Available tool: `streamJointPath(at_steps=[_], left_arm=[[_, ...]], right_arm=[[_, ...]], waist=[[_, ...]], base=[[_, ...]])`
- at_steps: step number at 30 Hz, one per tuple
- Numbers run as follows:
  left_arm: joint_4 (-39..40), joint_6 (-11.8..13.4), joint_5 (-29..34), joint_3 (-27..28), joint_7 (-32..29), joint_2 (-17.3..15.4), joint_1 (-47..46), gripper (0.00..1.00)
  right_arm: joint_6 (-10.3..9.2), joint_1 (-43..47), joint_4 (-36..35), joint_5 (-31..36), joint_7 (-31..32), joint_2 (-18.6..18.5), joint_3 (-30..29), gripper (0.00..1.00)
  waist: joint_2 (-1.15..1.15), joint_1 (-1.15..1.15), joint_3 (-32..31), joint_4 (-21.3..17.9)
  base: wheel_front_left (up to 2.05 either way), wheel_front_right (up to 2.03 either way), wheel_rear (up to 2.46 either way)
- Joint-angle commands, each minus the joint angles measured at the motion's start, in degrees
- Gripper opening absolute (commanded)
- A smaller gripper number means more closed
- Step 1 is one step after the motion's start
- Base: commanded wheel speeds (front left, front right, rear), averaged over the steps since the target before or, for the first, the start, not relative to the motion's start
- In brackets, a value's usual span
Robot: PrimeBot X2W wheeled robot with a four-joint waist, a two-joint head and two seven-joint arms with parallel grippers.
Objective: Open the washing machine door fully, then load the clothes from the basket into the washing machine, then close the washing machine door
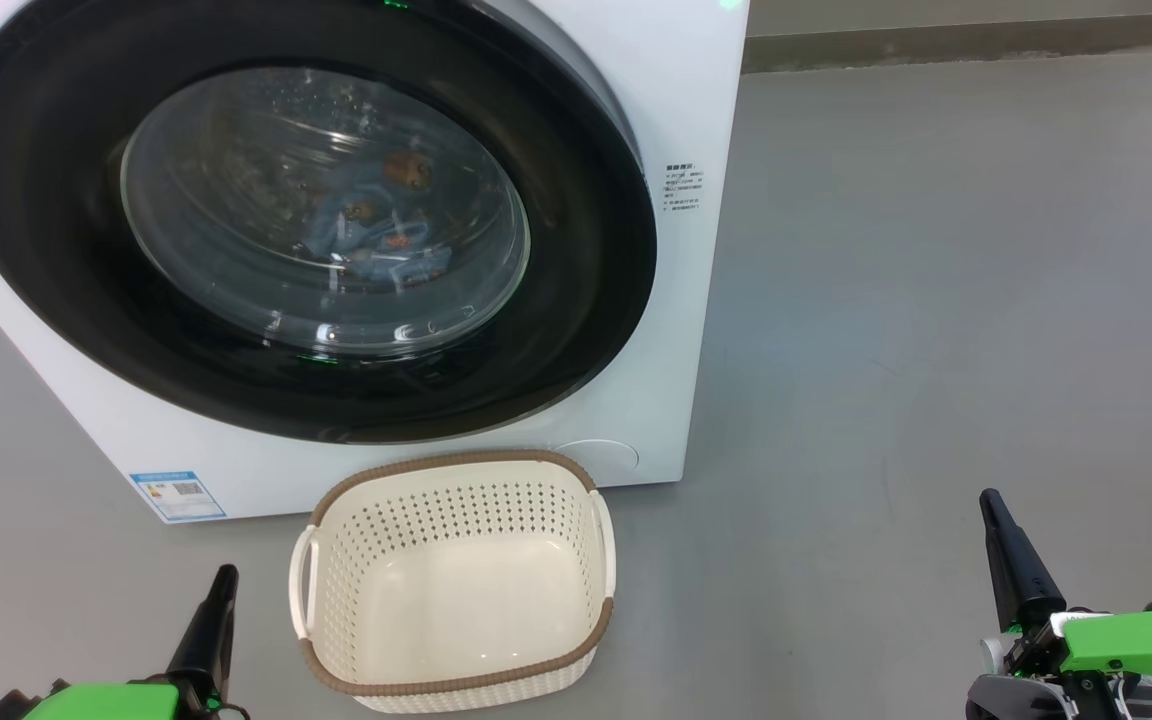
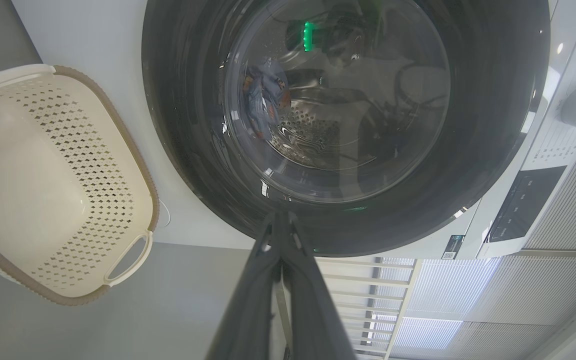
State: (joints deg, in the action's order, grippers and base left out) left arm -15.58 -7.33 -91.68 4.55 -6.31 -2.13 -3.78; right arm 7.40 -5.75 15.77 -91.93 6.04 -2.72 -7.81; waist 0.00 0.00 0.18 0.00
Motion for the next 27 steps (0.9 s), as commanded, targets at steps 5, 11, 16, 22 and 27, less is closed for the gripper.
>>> streamJointPath(at_steps=[5,11,16,22,27], left_arm=[[1.55,-0.15,-0.49,1.96,-0.17,-0.75,-2.4,0.0],[1.55,-0.15,-0.49,1.96,-0.17,-0.75,-2.4,0.0],[1.55,-0.15,-0.49,1.96,-0.17,-0.75,-2.4,0.0],[1.55,-0.15,-0.5,1.96,-0.17,-0.75,-2.4,0.0],[1.55,-0.15,-0.5,1.96,-0.17,-0.75,-2.4,0.0]], right_arm=[[0.09,-0.44,-1.75,-0.24,0.45,-0.16,1.28,0.0],[0.09,-0.44,-1.75,-0.24,0.45,-0.16,1.28,0.0],[0.09,-0.43,-1.75,-0.24,0.45,-0.16,1.28,0.0],[0.09,-0.43,-1.75,-0.24,0.45,-0.16,1.29,0.0],[0.09,-0.43,-1.75,-0.24,0.45,-0.16,1.29,0.0]], waist=[[0.0,0.0,0.0,0.0],[0.0,0.0,0.0,0.0],[0.0,0.0,0.0,0.0],[0.0,0.0,0.0,0.0],[0.0,0.0,0.0,0.0]], base=[[0.0,0.0,0.0],[0.0,0.0,0.0],[0.0,0.0,0.0],[0.0,0.0,0.0],[0.0,0.0,0.0]])
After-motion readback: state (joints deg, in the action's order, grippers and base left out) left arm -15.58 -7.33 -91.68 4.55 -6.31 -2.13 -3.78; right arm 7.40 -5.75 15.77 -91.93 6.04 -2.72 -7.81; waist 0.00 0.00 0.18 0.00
